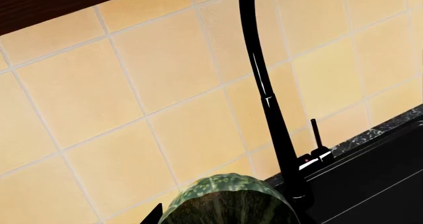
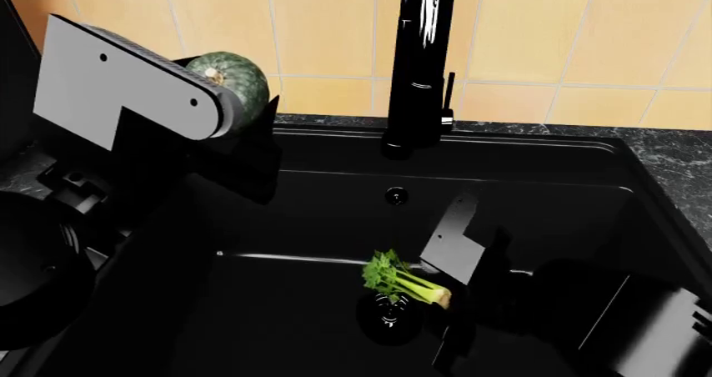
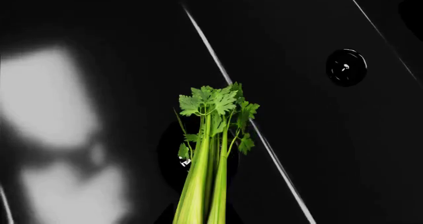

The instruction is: Pick up the fruits and vegetables and place them in the sink. Turn on the sink faucet to wash them. Then turn the sink off and put them in the tray.

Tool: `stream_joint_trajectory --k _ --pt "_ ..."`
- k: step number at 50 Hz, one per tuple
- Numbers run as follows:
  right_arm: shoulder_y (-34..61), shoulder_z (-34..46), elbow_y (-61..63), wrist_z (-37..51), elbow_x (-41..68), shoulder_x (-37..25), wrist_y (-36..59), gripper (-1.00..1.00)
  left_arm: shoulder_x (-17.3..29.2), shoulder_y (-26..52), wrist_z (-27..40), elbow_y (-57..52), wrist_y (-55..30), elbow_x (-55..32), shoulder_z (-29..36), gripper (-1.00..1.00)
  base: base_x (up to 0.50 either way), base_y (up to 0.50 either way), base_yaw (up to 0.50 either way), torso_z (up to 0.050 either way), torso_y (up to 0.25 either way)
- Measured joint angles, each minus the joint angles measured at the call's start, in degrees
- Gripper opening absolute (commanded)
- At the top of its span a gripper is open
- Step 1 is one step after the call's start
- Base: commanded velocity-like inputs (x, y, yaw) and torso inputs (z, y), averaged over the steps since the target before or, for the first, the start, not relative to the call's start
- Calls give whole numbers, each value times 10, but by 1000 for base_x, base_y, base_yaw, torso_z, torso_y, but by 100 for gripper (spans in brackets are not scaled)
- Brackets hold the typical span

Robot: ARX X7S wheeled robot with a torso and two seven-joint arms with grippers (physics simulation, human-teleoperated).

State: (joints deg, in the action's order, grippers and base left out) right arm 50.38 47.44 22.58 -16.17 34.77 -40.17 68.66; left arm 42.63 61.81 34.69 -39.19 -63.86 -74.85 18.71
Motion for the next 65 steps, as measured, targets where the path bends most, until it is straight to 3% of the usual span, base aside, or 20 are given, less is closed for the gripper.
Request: stream_joint_trajectory --k 22,23,45,56,65 --pt "-1 59 -37 -18 -23 14 -12 -100 -6 10 7 4 -3 -3 11 -100 0 0 0 0 0" --pt "-1 60 -38 -18 -24 15 -13 100 -6 10 8 4 -4 -3 11 -100 0 0 0 0 0" --pt "10 58 -18 -19 -28 3 -14 100 -6 9 8 5 1 1 18 -100 0 0 0 0 0" --pt "14 -6 47 1 8 -46 15 100 -12 1 -18 9 6 30 43 -100 0 0 0 0 0" --pt "-2 -79 96 21 46 -91 17 100 -26 21 -82 25 -11 74 110 -100 0 0 0 0 0"
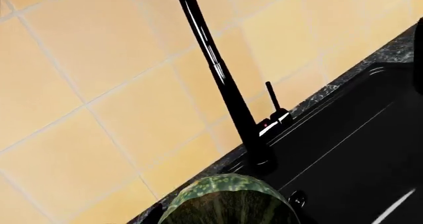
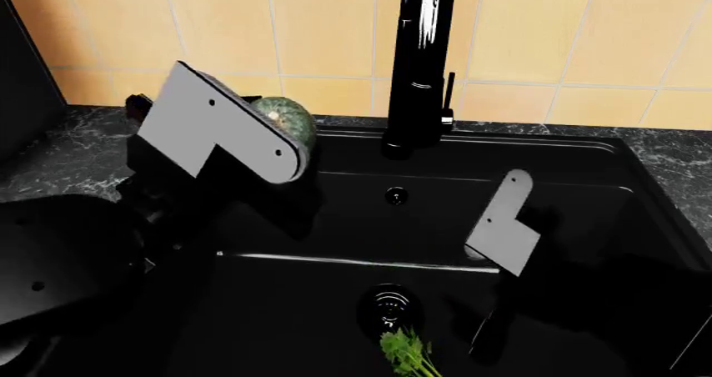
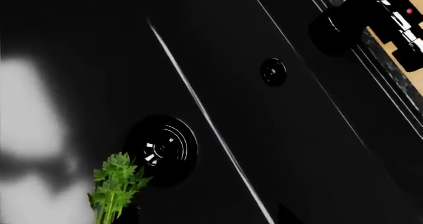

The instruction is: Pick up the fruits and vegetables and place them in the sink. Turn on the sink faucet to wash them. Then turn the sink off and put them in the tray.

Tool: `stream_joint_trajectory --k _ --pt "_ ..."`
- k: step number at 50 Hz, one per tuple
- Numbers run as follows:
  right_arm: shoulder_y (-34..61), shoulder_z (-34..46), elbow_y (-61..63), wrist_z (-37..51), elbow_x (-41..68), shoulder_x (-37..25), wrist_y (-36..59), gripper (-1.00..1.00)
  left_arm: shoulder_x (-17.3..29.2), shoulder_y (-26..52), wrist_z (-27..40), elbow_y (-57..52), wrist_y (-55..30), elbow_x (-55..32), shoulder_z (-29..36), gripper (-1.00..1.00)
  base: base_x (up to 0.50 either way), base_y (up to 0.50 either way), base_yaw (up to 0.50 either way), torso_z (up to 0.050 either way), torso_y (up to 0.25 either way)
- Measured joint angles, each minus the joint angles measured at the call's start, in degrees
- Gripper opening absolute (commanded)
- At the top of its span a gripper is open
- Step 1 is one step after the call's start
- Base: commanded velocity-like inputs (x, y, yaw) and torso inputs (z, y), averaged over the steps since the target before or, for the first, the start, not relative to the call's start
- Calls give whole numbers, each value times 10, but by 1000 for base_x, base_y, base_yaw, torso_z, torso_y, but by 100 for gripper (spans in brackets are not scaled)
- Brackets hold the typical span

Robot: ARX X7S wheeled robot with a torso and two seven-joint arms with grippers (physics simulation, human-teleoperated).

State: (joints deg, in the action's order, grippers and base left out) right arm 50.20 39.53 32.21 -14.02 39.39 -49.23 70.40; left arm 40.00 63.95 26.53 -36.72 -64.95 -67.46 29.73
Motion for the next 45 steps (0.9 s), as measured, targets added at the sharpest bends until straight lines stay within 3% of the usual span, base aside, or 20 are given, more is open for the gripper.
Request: stream_joint_trajectory --k 18,45 --pt "-2 -67 62 21 36 -61 14 100 -50 39 -113 79 -31 74 139 -100 0 0 0 1 1" --pt "54 -73 88 34 25 -80 37 100 -82 22 -200 155 -13 139 262 -100 0 0 0 0 0"
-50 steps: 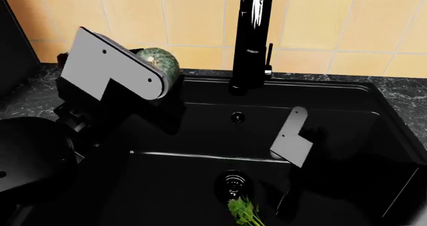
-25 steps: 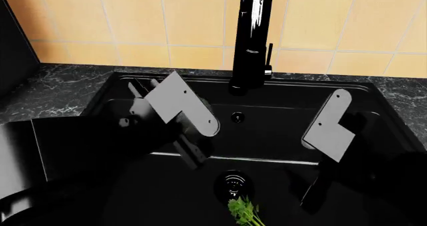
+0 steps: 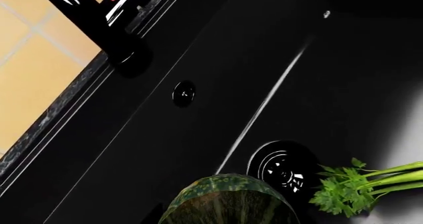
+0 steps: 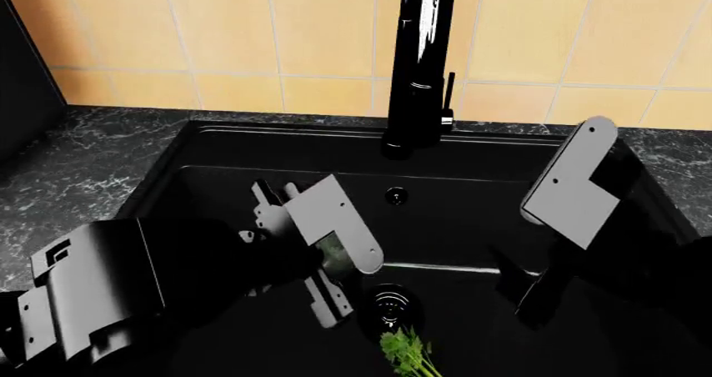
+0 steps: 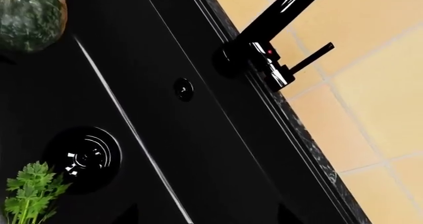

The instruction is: Pick up the fruits and vegetables and place them in the sink. Turn on the sink faucet to wash them. Then turn the sink off and put them in the tray.

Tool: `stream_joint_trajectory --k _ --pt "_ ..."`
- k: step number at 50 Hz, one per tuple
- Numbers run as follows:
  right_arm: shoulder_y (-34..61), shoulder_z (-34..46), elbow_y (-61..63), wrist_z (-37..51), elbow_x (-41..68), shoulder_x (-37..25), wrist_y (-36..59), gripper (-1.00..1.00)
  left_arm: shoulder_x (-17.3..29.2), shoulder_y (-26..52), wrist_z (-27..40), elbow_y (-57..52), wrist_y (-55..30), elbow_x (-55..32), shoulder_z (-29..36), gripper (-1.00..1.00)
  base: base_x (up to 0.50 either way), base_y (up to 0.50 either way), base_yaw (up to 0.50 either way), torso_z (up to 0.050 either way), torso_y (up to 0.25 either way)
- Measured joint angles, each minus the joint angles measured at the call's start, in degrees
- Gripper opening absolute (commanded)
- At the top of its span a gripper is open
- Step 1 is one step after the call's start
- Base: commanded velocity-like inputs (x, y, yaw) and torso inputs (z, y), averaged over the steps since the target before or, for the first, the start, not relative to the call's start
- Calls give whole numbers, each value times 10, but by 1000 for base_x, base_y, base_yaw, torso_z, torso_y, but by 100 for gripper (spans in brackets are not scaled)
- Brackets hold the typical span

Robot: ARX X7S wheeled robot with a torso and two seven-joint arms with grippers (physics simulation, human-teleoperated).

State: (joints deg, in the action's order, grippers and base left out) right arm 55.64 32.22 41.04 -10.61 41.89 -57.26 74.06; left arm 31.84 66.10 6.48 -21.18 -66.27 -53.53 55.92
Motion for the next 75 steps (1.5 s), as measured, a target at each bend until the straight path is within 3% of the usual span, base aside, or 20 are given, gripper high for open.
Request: stream_joint_trajectory --k 16,45,75 --pt "3 -5 1 12 -6 0 -11 100 -14 1 -21 33 11 18 24 -100 0 0 0 0 0" --pt "36 -3 7 15 -6 1 1 100 -134 67 -273 390 109 113 154 -100 0 0 0 0 0" --pt "66 6 0 21 -9 8 17 100 -281 35 -466 687 225 213 302 -100 0 0 0 0 0"
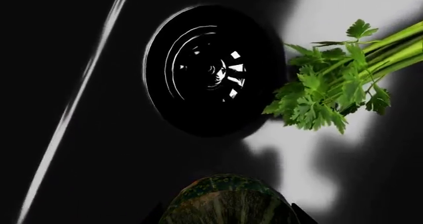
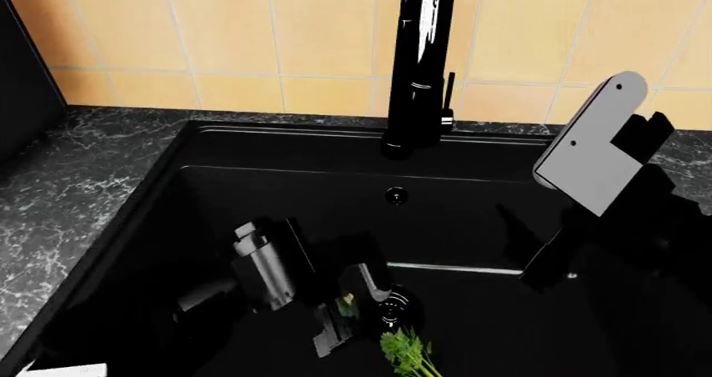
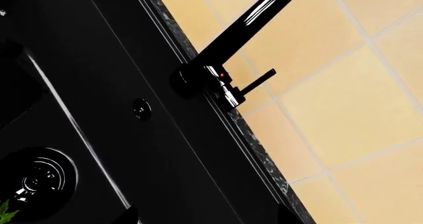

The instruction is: Pick up the fruits and vegetables and place them in the sink. Turn on the sink faucet to wash them. Then turn the sink off and put them in the tray.

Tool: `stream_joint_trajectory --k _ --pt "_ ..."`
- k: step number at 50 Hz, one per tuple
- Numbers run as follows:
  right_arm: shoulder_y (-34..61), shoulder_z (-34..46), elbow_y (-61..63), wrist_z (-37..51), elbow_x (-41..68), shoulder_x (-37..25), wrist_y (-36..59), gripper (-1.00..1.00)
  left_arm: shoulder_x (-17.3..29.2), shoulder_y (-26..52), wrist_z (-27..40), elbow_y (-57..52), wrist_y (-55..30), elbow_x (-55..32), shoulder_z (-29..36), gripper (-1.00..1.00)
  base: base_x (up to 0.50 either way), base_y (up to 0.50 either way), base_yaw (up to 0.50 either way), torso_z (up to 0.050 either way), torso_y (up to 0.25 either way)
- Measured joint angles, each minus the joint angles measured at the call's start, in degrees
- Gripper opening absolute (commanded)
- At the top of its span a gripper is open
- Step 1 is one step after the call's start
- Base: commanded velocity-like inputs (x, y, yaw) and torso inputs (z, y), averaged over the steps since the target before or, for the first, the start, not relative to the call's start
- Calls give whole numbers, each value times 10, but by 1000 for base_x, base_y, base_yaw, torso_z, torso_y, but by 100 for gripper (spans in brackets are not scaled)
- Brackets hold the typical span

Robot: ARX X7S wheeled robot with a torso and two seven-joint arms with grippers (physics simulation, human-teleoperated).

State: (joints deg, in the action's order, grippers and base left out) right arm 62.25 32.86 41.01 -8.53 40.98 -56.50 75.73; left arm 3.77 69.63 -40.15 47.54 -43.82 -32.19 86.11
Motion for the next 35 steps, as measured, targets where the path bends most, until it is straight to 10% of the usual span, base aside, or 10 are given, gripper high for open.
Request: stream_joint_trajectory --k 35 --pt "15 10 -7 5 -2 2 1 100 -26 -32 -68 3 53 26 41 -100 0 0 0 0 0"
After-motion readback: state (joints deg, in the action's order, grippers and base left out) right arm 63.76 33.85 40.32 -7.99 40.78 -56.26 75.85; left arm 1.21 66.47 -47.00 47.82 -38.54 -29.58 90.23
